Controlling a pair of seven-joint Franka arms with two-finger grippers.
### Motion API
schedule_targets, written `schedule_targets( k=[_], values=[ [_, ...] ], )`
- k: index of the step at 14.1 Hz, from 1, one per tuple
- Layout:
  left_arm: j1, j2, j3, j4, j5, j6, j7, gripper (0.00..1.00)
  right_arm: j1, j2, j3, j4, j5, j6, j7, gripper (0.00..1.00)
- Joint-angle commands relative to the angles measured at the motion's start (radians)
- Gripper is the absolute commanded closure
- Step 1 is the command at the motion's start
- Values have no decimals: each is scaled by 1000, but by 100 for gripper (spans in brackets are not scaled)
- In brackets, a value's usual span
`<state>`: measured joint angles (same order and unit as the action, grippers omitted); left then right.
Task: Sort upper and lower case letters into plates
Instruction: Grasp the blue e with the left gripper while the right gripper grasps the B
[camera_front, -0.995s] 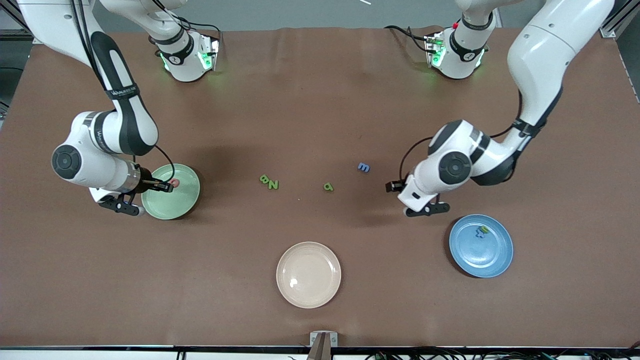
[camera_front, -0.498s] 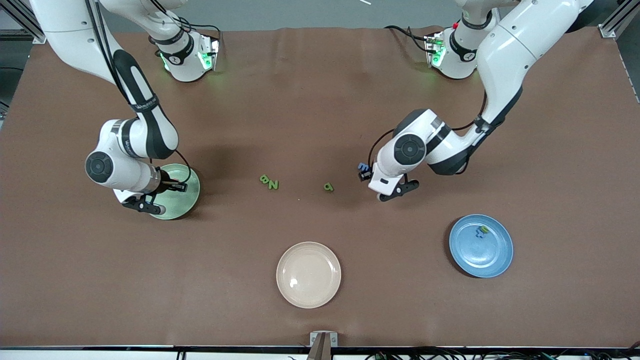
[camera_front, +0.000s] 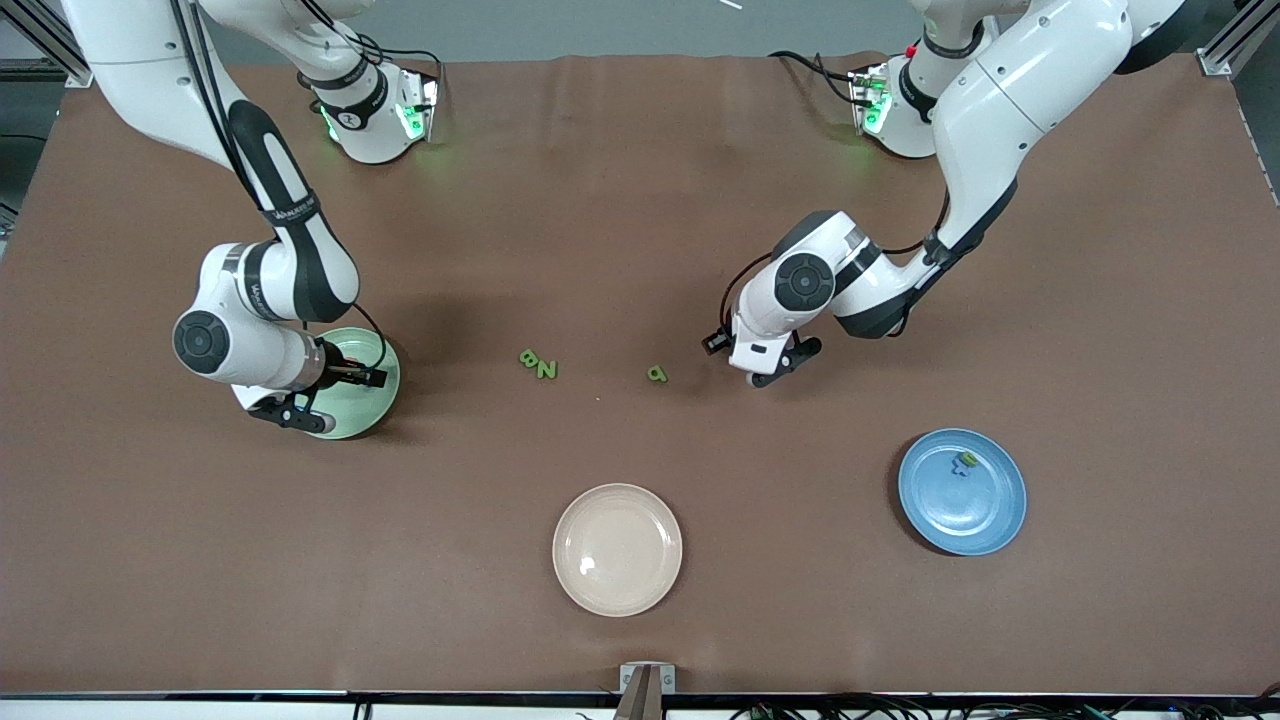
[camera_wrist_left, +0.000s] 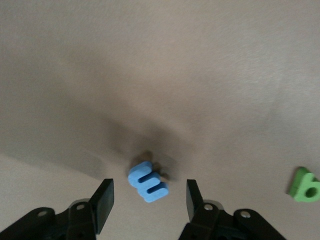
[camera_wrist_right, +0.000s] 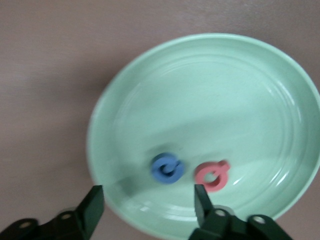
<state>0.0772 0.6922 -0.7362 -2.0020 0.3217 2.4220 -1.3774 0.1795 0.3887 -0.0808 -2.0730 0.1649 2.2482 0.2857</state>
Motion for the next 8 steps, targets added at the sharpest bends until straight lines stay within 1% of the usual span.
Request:
schedule_targets(
  k=[1, 3, 5, 8],
  values=[
    [15, -10, -3, -32, 19, 23, -35, 36, 125, -47, -1, 8, 13, -19, 214, 0],
    [16, -10, -3, -38, 19, 25, -37, 38, 208, -36, -2, 7, 13, 65, 343, 0],
    [18, -8, -2, -38, 19, 25, -38, 40, 279, -4, -2, 5, 13, 128, 441, 0],
    [16, 1, 1, -38, 17, 52, -38, 41, 351, 50, -2, 7, 12, 218, 576, 0]
  ],
)
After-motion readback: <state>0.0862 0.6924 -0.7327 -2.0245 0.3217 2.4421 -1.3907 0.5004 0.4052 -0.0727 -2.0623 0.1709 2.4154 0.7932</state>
